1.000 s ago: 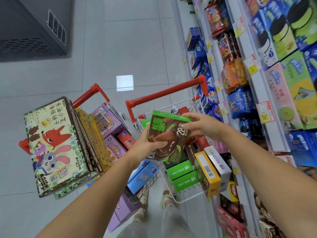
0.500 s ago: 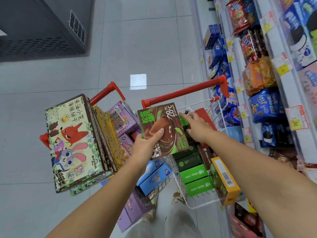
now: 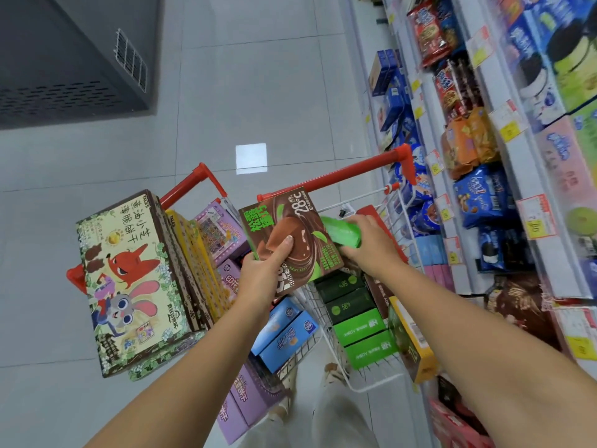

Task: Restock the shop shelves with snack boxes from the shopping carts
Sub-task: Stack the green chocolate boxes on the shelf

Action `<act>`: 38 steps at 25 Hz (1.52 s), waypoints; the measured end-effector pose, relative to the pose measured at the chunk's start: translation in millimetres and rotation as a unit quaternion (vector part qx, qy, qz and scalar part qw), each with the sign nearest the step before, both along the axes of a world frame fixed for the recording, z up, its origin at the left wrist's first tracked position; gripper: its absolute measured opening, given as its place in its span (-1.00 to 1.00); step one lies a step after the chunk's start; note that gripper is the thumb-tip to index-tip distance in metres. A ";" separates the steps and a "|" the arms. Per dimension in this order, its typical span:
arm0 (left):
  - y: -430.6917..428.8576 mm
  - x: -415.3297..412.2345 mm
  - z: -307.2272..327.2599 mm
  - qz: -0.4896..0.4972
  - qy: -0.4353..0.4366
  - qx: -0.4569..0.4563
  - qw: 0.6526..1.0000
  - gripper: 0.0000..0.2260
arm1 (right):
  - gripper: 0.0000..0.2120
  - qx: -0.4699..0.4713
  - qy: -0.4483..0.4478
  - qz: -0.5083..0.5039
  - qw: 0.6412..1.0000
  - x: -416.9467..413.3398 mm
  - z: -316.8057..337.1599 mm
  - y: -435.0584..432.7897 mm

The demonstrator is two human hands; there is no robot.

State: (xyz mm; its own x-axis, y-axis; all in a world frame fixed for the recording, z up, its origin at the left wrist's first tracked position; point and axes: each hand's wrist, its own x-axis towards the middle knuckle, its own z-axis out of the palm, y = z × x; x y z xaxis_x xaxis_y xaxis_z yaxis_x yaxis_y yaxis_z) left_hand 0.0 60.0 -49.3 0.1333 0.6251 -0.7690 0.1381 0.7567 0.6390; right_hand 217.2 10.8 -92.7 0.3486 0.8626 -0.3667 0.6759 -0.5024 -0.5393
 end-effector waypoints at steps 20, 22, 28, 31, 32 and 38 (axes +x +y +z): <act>-50.3 44.6 281.2 -0.384 -0.253 0.176 0.871 -0.57 | -0.84 0.469 0.109 -0.430 0.764 -17.1 420.0 -245.2; -67.1 56.2 309.3 -0.413 -0.276 0.189 0.847 -0.55 | -0.86 0.491 0.079 -0.428 0.755 -25.6 451.5 -269.5; -140.5 88.9 390.3 -0.468 -0.332 0.243 0.782 -0.53 | -0.90 0.577 0.023 -0.430 0.694 -46.0 521.8 -357.4; -184.6 99.8 428.2 -0.484 -0.347 0.263 0.759 -0.55 | -0.89 0.605 -0.013 -0.430 0.670 -55.1 553.0 -406.6; -198.2 103.8 440.1 -0.489 -0.354 0.269 0.750 -0.56 | -0.88 0.617 -0.028 -0.427 0.660 -55.5 563.0 -422.0; -270.9 134.6 484.7 -0.524 -0.405 0.288 0.691 -0.52 | -0.86 0.682 -0.160 -0.423 0.575 -57.2 619.9 -524.0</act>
